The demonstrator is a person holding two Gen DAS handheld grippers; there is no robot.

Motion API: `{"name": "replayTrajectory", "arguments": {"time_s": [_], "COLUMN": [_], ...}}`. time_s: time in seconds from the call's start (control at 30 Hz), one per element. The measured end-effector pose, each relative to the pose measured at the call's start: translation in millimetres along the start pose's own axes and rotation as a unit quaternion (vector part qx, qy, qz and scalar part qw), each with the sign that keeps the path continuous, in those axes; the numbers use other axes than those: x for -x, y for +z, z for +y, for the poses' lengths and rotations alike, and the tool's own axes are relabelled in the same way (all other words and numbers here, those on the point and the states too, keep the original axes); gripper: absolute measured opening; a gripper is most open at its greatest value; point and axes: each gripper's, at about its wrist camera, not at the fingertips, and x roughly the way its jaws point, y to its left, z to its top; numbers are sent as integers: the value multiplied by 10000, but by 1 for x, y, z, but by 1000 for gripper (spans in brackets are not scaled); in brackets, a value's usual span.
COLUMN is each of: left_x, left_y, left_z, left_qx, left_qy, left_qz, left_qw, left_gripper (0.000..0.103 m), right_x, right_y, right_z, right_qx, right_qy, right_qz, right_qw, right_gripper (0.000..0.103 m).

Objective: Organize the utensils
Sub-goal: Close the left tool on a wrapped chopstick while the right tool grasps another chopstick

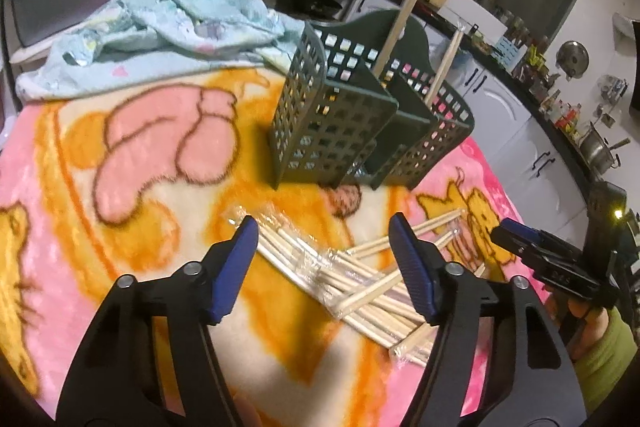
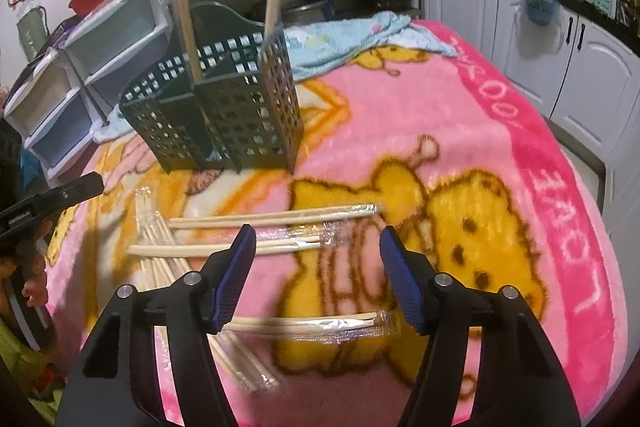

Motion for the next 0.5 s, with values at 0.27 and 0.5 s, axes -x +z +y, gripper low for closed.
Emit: {"name": "replayTrajectory", "arguments": {"time_s": [0.27,0.5], "left_x": [-16,-28], "left_y": [-8,-12], "left_z": [1,1], "left_qx": [-20,-36], "left_qy": [-85,-98], "left_qz": [295,517], "left_qw": [9995,9986], "left_gripper": [44,34], "right_x": [-30,-48], "right_y": [0,-1], "right_z": [-4,-9], "right_qx": [0,-91], "right_qy": [45,78], "right_qz": [325,512], "right_qw": [9995,9986], "right_gripper": [45,39]}}
